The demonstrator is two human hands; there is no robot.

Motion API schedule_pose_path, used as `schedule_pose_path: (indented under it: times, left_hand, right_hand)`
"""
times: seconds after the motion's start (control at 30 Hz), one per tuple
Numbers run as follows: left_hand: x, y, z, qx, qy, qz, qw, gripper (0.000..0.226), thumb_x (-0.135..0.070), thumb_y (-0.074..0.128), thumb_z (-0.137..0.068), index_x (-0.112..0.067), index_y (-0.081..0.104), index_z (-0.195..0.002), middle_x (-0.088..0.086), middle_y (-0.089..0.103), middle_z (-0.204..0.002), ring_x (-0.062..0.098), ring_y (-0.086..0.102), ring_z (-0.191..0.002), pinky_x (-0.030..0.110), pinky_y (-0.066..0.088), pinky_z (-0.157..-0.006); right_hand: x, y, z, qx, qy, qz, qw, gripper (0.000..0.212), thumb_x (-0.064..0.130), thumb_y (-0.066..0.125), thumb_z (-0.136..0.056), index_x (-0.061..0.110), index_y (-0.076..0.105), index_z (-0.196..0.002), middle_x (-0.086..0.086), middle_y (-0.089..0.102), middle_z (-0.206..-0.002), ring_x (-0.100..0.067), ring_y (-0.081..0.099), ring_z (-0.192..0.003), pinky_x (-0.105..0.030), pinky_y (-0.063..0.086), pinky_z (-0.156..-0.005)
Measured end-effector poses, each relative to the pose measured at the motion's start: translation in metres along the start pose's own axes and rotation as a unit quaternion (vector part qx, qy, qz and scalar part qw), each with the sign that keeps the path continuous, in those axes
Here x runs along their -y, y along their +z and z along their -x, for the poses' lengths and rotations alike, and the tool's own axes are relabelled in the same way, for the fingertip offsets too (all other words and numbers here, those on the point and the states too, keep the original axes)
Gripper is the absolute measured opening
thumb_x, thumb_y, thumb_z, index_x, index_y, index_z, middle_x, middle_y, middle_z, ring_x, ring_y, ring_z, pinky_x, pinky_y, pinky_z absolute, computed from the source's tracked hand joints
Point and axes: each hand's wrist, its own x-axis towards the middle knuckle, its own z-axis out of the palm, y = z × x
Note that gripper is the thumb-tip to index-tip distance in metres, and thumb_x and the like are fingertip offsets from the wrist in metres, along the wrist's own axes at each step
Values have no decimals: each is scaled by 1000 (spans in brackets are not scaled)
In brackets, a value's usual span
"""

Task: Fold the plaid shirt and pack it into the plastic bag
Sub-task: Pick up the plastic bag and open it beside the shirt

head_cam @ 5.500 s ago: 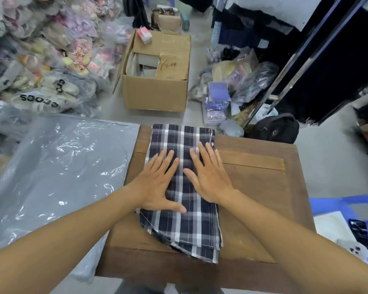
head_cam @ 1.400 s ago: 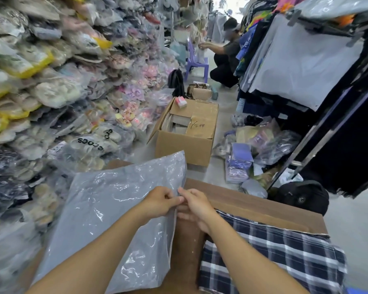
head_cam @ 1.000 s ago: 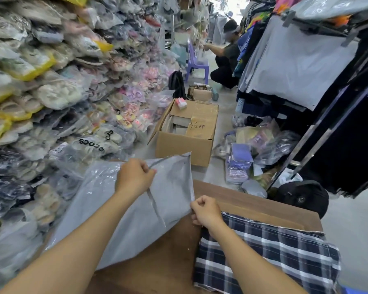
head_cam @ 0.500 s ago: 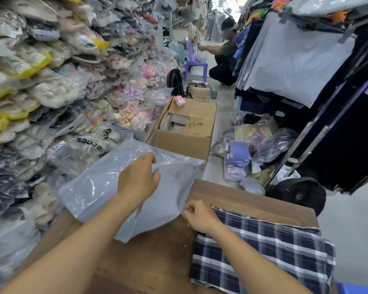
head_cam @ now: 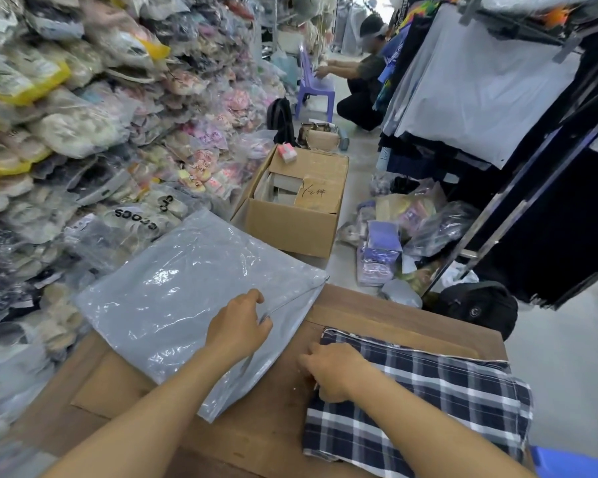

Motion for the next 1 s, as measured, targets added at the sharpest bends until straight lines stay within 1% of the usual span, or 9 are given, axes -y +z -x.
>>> schedule_pose_path:
  times: [0.07,0.13,0.2,0.3,0.43,0.57,0.73,0.87,1.0]
  left_hand:
    - [0,2,1,3,-1,4,1000,39,-36,59,-90,-22,54,-126,-1,62,-98,21,62,-85,30,46,-68]
    - [0,2,1,4,0,11,1000,39,-35,60,-90,-21,54,-126,-1,62,-98,20,62,-84,29,44,-67]
    - [-1,2,1,11,0,18,1000,39,-34,60,-90,-21,54,-126,0,63,-97,20,62,-83,29,44,-67]
    - [-1,4,0,20,4,29,999,40,-34,61,-89,-21,54,-127,-1,62,-94,20,61,-83,30,47,-67]
    - [-3,4,0,26,10,50,998,39,-31,62,-90,-20,54,-126,-1,59,-93,23,62,-87,36,54,-75]
    - [2,1,-1,8,2,57,998,36,-25,60,-92,-19,56,-127,-3,58,-87,22,62,-85,35,54,-76]
    - [2,-4,6,40,16,45,998,36,-26,57,-90,-19,58,-126,-6,59,-78,21,63,-85,33,53,-74]
    - [-1,-1,12,53,19,68,996,38,-22,57,-87,-18,61,-125,-3,63,-82,23,63,-87,34,53,-78]
    - [-9,-1,10,29,15,91,995,19,-14,56,-82,-12,66,-98,2,64,-78,22,62,-78,39,55,-73]
  right_hand:
    - [0,0,0,7,2,-2,1000,33,12,66,-89,5,61,-122,-17,55,-123,-38,62,-102,-39,48,-66]
    - [1,-5,3,5,3,-15,1000,24,11,64,-90,2,65,-112,-17,55,-123,-37,61,-97,-31,40,-54]
    - [3,-16,8,-15,2,-35,999,18,11,62,-89,4,67,-105,-15,54,-123,-33,56,-86,-30,35,-51]
    - [11,-37,16,-78,-18,-73,994,18,15,59,-89,7,64,-104,-12,53,-119,-32,55,-88,-37,42,-65]
    - [28,-49,10,-157,-53,-119,979,22,22,55,-91,9,65,-106,-9,51,-118,-31,55,-93,-35,41,-66]
    - [30,-36,-10,-152,-42,-158,975,27,24,51,-94,8,64,-113,-10,54,-119,-33,55,-106,-45,51,-83]
    - [24,-19,-29,-165,-1,-165,972,28,21,48,-99,10,56,-124,-11,50,-127,-34,50,-112,-50,46,-92]
    - [18,-27,-44,-224,79,-186,953,48,14,47,-98,15,38,-145,-9,42,-142,-34,43,-122,-47,40,-100]
    - [30,-31,-52,-211,83,-157,961,48,19,57,-93,16,45,-139,-10,48,-138,-32,42,-121,-44,39,-95]
